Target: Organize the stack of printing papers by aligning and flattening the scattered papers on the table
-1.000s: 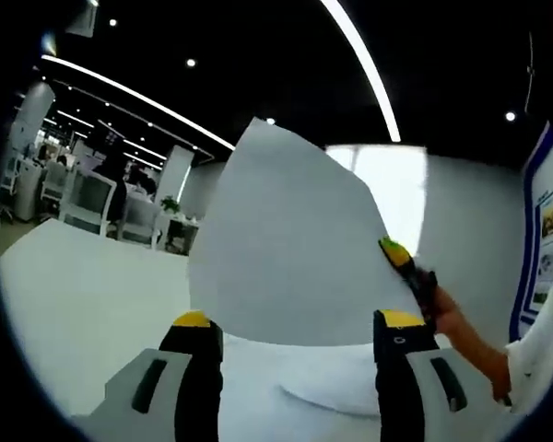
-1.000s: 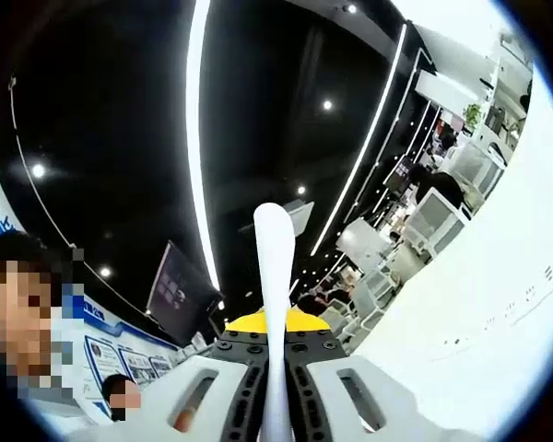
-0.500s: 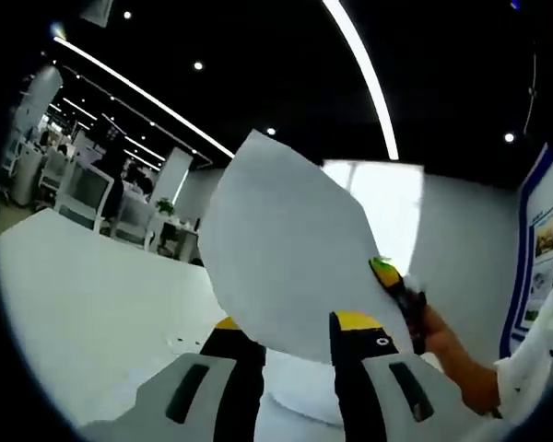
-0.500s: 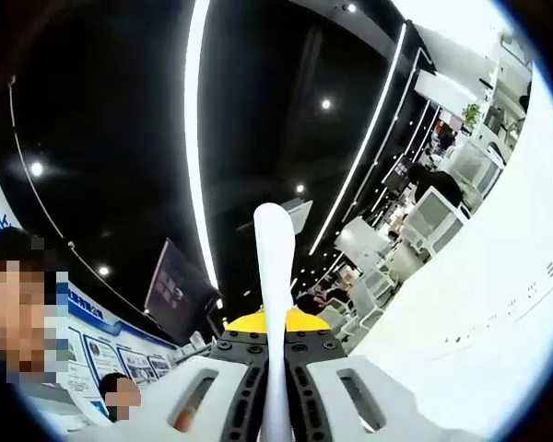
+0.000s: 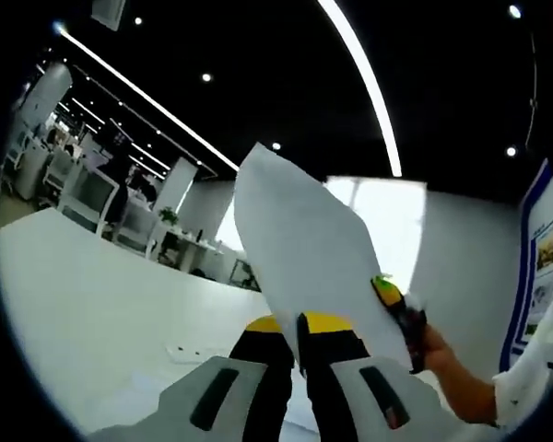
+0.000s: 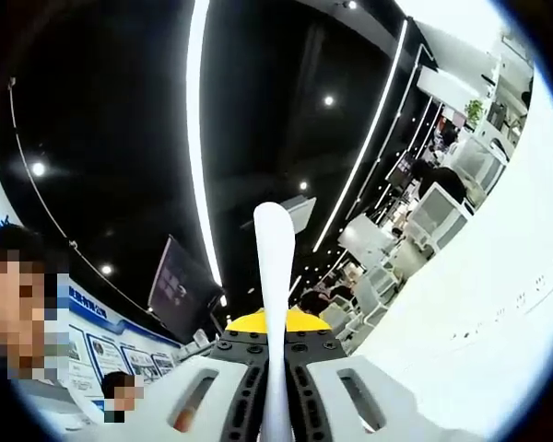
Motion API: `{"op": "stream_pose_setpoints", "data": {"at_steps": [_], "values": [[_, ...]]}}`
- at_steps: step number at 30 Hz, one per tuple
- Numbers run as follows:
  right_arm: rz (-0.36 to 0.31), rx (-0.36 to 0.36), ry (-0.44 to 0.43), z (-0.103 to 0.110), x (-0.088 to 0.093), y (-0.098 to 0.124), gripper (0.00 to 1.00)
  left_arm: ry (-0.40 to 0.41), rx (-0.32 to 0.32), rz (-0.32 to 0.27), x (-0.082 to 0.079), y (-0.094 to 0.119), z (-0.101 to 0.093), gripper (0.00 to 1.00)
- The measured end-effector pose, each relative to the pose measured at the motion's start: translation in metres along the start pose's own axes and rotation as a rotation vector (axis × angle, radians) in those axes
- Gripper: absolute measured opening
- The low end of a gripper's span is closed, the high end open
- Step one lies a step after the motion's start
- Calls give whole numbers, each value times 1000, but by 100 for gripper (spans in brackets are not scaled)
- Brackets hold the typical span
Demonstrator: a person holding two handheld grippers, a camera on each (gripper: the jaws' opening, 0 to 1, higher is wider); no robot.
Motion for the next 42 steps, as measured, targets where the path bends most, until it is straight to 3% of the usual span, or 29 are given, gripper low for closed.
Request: {"op": "stream_pose_setpoints", "data": {"at_steps": [3,7,9,13,16,24,33,35,42], "values": [[10,5,8,-1,3,-2,0,-7,-11,-15,-3,1,1,6],[26,49,108,-5,4,-1,7,12,-7,-24,-9,4,1,6],[15,70,143,-7,1,-1,19,17,-4,-24,-11,5,2,6],[35,143,209,-17,-2,5,33,24,-1,-21,-12,8,3,6],[18,224,241,-27,-10,11,56,30,1,-15,-13,10,3,5],[41,295,380,-31,-20,22,74,16,11,23,-13,14,2,5],[29,326,425,-33,-31,35,75,-11,27,31,-15,15,-1,5],[25,327,431,-33,-34,36,75,-35,44,65,-13,16,-7,5],[59,303,435,-33,-24,28,75,-60,98,90,-15,16,-19,5]]}}
Point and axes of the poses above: the point that each gripper's makers call its tool centre point, and the gripper's own axes: y roughly backward along the fingers, z roughly to its left, x roughly out of its underside, the point moved 5 cm from there along y, roughly backward along the fingers, and after that the axes turned 14 degrees about -y, right-handed, at the moved point
